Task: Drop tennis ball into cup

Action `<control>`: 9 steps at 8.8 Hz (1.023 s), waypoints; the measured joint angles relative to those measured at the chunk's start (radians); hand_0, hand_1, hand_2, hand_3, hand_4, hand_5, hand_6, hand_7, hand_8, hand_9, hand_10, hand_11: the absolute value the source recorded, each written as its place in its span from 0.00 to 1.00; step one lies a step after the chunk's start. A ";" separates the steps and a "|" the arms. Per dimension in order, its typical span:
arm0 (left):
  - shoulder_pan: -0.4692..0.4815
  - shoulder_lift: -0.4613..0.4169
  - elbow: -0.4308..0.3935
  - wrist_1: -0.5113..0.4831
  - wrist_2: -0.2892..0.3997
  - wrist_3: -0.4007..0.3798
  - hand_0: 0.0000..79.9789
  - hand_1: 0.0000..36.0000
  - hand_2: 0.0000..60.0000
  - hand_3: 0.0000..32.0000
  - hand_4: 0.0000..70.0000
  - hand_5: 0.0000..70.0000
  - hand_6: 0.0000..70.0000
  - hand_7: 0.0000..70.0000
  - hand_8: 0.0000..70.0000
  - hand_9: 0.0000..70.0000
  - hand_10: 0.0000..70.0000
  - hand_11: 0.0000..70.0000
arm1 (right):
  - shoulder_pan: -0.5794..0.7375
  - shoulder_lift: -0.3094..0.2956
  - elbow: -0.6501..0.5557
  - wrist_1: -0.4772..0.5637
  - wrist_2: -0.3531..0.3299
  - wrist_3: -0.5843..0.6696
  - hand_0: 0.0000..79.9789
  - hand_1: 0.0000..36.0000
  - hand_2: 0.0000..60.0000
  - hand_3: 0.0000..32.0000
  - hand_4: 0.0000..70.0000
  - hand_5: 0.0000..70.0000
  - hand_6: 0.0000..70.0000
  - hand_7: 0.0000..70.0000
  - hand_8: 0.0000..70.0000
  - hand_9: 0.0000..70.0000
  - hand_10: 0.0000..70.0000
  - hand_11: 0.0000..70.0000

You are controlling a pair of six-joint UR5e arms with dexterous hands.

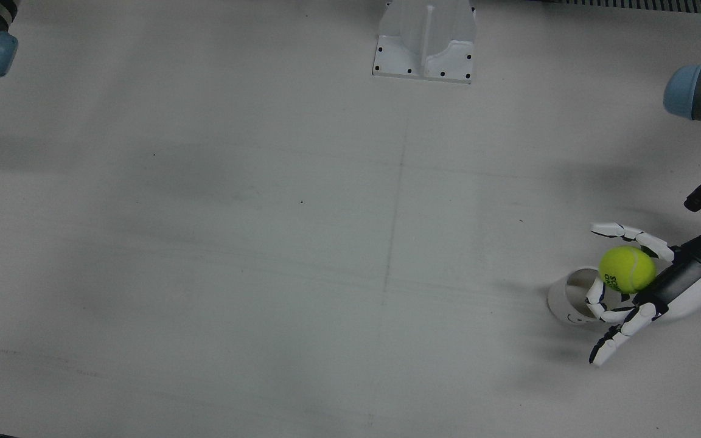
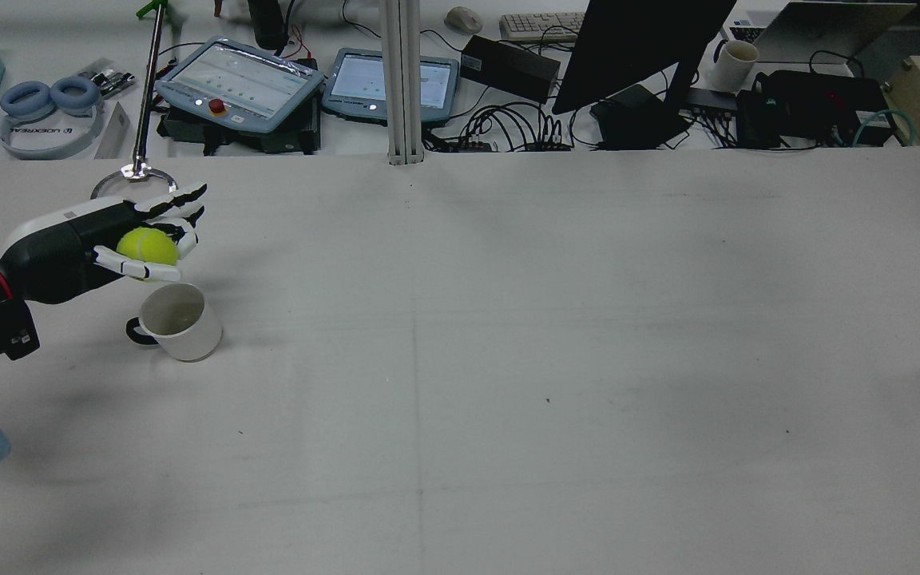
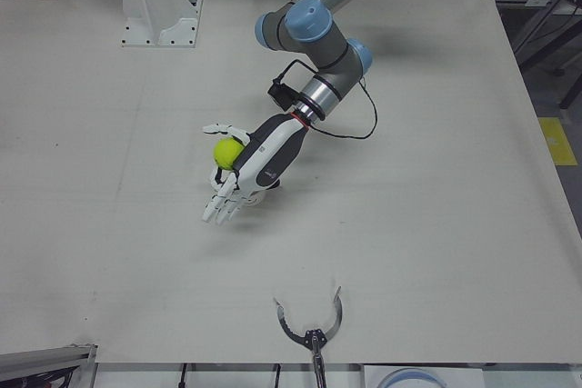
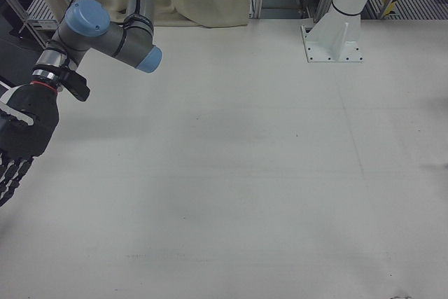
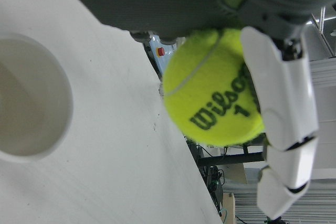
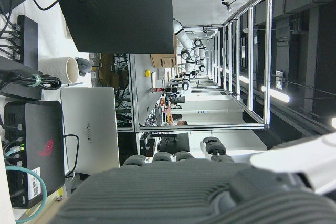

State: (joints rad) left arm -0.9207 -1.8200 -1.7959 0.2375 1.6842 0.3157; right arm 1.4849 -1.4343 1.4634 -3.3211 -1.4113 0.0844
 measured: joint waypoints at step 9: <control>-0.067 -0.006 -0.078 0.028 0.008 -0.004 0.61 0.64 0.35 0.00 0.00 0.03 0.02 0.19 0.00 0.02 0.00 0.00 | 0.000 0.000 0.000 0.000 0.000 0.000 0.00 0.00 0.00 0.00 0.00 0.00 0.00 0.00 0.00 0.00 0.00 0.00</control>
State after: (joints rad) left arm -0.9882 -1.8257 -1.8743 0.2654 1.6920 0.3121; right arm 1.4849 -1.4343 1.4638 -3.3211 -1.4113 0.0844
